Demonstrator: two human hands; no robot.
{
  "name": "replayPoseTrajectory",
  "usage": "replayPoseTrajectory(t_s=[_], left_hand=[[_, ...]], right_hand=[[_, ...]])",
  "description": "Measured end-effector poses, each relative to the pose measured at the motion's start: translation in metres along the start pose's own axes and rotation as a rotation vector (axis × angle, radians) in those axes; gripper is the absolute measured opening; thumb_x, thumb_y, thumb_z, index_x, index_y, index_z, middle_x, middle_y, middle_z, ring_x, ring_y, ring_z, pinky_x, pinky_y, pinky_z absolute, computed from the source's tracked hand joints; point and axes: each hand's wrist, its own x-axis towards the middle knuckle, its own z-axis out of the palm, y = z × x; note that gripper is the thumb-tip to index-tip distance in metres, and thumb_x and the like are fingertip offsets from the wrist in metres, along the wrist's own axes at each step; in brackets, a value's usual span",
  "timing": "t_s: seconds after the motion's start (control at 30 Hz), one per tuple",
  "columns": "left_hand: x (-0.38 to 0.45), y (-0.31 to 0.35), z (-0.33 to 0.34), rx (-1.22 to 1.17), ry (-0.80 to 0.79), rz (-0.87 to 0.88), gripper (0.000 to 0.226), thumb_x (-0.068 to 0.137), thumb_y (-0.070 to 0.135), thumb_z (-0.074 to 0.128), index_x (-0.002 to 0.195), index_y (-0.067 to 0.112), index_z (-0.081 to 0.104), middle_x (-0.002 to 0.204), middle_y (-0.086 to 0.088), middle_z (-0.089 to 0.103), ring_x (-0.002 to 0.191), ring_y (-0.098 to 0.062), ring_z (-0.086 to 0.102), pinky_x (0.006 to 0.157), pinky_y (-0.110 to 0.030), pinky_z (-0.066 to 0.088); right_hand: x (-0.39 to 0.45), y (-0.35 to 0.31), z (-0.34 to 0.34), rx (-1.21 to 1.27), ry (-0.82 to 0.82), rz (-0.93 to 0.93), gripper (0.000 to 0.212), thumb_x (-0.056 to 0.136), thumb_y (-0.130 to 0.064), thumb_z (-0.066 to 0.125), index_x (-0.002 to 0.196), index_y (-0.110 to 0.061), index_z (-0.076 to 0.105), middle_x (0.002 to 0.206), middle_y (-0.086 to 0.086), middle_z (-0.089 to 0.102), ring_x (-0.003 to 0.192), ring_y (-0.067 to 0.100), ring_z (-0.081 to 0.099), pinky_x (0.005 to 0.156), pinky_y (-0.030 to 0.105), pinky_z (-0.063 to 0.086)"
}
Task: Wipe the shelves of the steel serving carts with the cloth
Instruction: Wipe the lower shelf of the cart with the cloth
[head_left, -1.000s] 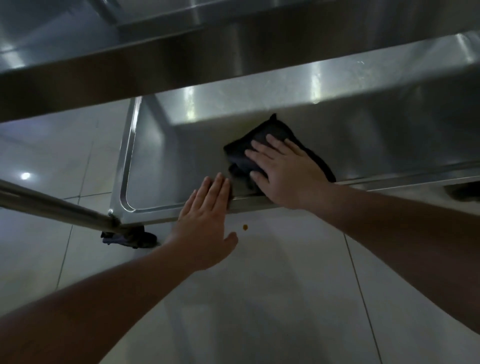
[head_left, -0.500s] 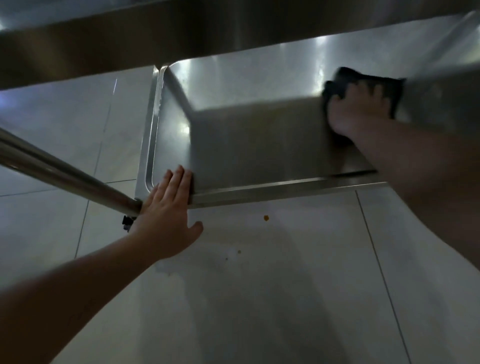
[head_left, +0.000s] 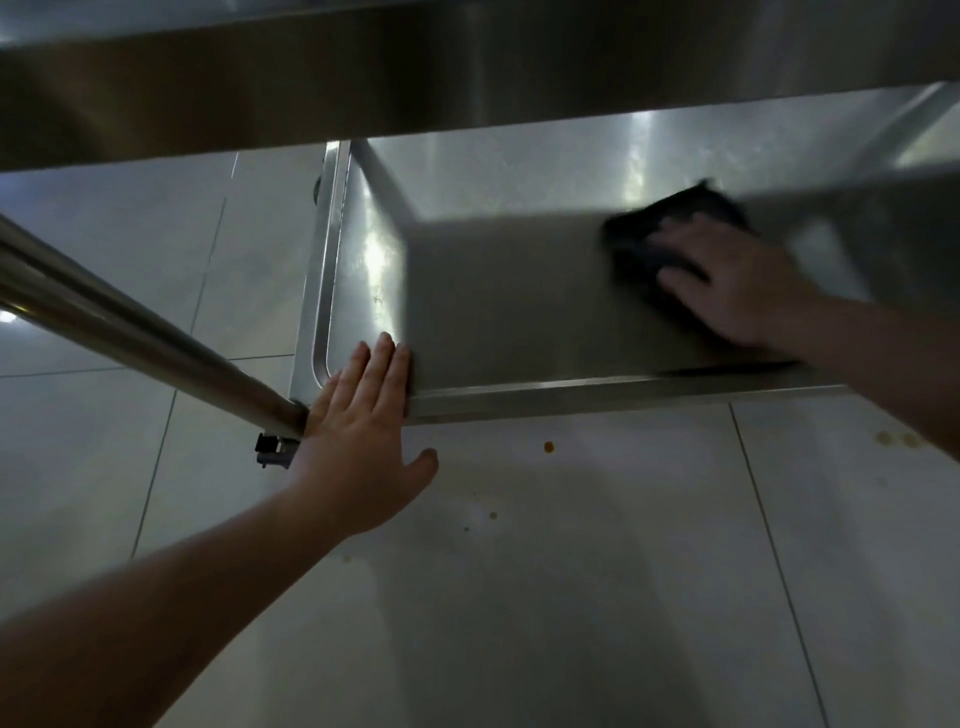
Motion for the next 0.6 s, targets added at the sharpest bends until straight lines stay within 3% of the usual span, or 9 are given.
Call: replayPoseTrajectory(t_s=[0.1,0.17,0.43,0.6], left_hand=[[0.0,0.002,0.0,-0.008,0.013,0.0,0.111,0.083,0.079,0.032,0.161,0.026,-0.028,0.174,0.002,-0.023,0.159,-0.018,-0.024,0.126,-0.041,-0.01],[0.0,0.002,0.0,-0.013,0.016,0.001,0.111,0.084,0.081,0.029,0.163,0.026,-0.026,0.173,0.004,-0.025,0.158,-0.017,-0.027,0.125,-0.04,-0.013],[0.0,0.003,-0.005,-0.071,0.026,0.002,0.112,0.084,0.078,0.038,0.168,0.022,-0.01,0.175,0.005,-0.017,0.16,-0.016,-0.02,0.126,-0.039,-0.009],[0.001,0.0,-0.002,-0.049,0.003,-0.001,0.114,0.082,0.08,0.036,0.165,0.025,-0.019,0.174,0.006,-0.022,0.159,-0.016,-0.024,0.124,-0.038,-0.011]], right_hand=[[0.052,-0.004,-0.001,0.005,0.01,0.442,0.064,0.104,-0.055,0.027,0.162,-0.025,0.028,0.171,0.0,0.018,0.157,0.033,0.013,0.127,0.049,0.012],[0.084,-0.036,0.005,0.008,-0.035,0.506,0.07,0.102,-0.057,0.021,0.163,-0.025,0.021,0.173,-0.001,0.01,0.158,0.034,0.006,0.127,0.052,0.008],[0.104,-0.235,0.047,0.018,-0.215,-0.1,0.063,0.105,-0.053,0.031,0.163,-0.031,0.023,0.172,-0.008,0.011,0.159,0.025,0.003,0.127,0.046,0.002],[0.067,-0.223,0.048,0.039,-0.208,-0.337,0.059,0.104,-0.055,0.035,0.161,-0.036,0.03,0.17,-0.015,0.019,0.158,0.013,0.008,0.128,0.039,0.006]])
